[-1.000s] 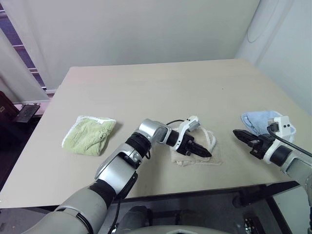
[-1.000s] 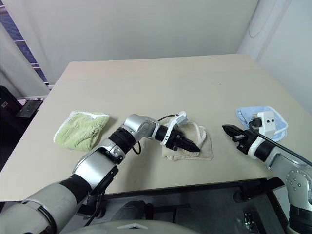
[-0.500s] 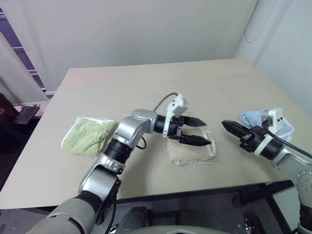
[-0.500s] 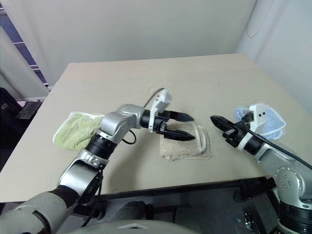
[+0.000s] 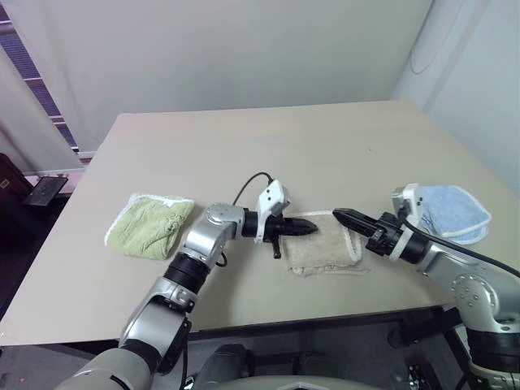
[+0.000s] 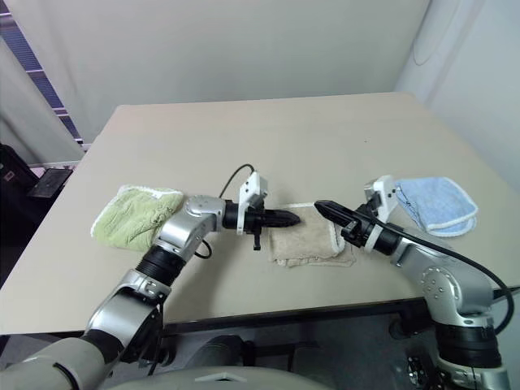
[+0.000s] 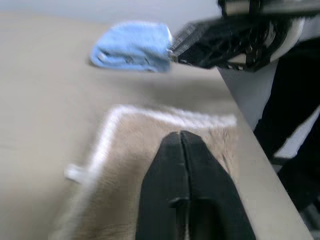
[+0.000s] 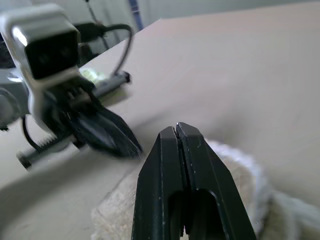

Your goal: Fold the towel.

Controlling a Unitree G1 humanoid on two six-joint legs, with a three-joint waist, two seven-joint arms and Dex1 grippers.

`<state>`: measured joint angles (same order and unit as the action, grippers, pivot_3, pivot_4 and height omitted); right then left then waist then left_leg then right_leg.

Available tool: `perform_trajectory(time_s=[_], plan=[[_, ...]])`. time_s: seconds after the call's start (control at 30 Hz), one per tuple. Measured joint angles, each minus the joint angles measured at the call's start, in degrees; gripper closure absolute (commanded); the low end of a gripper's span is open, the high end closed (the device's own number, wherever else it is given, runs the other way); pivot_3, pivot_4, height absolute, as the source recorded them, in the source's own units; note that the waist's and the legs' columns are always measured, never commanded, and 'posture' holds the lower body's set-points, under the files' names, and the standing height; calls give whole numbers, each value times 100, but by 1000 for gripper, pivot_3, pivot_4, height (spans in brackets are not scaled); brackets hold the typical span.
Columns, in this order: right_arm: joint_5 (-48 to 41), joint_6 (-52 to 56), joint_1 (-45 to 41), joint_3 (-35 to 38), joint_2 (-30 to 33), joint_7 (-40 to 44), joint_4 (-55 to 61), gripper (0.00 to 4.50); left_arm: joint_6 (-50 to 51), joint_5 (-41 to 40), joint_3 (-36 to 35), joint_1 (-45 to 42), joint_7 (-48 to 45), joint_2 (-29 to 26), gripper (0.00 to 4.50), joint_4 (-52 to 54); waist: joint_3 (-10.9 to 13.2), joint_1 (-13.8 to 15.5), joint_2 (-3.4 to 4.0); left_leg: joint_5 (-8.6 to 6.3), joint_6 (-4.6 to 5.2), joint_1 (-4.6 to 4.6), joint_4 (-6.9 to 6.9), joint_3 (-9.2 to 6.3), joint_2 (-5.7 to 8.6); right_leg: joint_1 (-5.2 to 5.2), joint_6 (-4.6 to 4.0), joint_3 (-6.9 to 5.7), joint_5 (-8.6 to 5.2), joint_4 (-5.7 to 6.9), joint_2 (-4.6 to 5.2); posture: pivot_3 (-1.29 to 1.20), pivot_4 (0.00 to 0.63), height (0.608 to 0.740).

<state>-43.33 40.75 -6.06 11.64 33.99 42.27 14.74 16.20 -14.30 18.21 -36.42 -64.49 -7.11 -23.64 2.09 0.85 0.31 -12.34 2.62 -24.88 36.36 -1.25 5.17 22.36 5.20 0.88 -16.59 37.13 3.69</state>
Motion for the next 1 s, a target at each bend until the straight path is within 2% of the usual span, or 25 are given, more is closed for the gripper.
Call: perform_trajectory(time_s=[0.27,0.47,0.5,0.57,0.67,0.9,1.0], plan=[[820,-411,-74,-927,-346,435,-1458,4500,-554,523,265,174,363,455,4459,-1274,-2,-8,2,0,-1,29,-11,0,-1,-4,2,0,1,4,-1,0,0,740],[1235,-877,-139,-1063,-545,437,-1921,4500,-818,579,169,177,335,497,4459,-1498,-23,-21,-19,-2,-2,61,-11,-1,-1,-34,-17,0,-7,1,-1,0,0,740],[1219,-861,-128,-1038,-545,441,-1902,4100,-739,532,115,183,284,496,4500,-1462,-23,-22,-19,-2,-1,61,-10,-1,-1,-35,-18,0,-6,1,-1,0,0,740],[981,-640,-60,-858,-543,521,-1780,3587,-404,349,37,192,122,481,4500,-1265,-23,-21,-19,-2,-1,58,-10,-1,-2,-33,-19,-1,-7,2,-1,0,0,740],[489,-204,21,-476,-446,621,-1533,2501,359,-102,-196,200,-151,337,4500,-582,-20,-17,-16,-1,-1,43,-10,-2,-2,-13,-17,-1,-6,5,-1,0,0,740],[-314,1132,-203,277,335,627,-1497,28,1414,-807,-450,222,-402,-213,4500,1117,-21,-21,-14,-1,-1,44,-14,-2,-2,-17,-18,1,-7,3,-1,0,0,740],[-552,2092,-586,360,796,648,-2013,28,1486,-920,-454,285,-417,-489,4500,1549,-20,-19,-14,-1,-1,47,-15,-1,-3,-20,-24,1,-8,3,-1,0,0,740]])
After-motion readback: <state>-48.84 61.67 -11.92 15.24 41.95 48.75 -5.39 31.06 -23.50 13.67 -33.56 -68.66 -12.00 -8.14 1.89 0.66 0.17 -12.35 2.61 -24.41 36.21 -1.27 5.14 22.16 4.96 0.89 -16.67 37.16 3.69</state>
